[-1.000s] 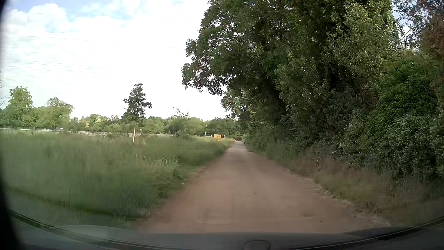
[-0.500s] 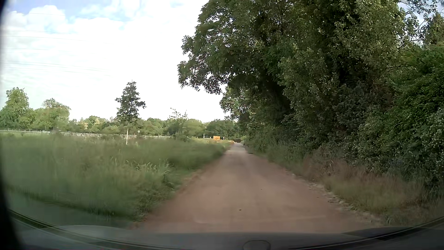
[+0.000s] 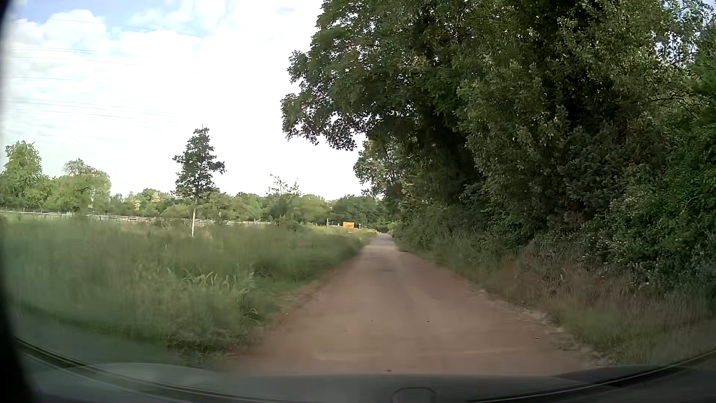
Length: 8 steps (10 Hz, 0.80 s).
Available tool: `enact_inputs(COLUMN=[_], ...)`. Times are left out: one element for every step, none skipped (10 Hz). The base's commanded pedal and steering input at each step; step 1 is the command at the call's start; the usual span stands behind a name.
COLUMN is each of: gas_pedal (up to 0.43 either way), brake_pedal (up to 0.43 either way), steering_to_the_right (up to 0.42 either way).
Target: Follow the waypoints while adhering to traffic rules and regulations
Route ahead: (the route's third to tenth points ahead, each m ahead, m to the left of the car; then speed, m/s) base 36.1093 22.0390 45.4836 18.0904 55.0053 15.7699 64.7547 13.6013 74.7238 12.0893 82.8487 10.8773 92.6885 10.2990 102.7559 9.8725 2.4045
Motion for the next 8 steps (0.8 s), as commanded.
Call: enact_inputs(gas_pedal=[0.0, 0.0, 0.0, 0.0, 0.0, 0.0, 0.0, 0.0], brake_pedal=[0.03, 0.03, 0.03, 0.03, 0.03, 0.03, 0.03, 0.03], steering_to_the_right=[0.007, 0.007, 0.007, 0.007, 0.006, 0.007, 0.006, 0.006])
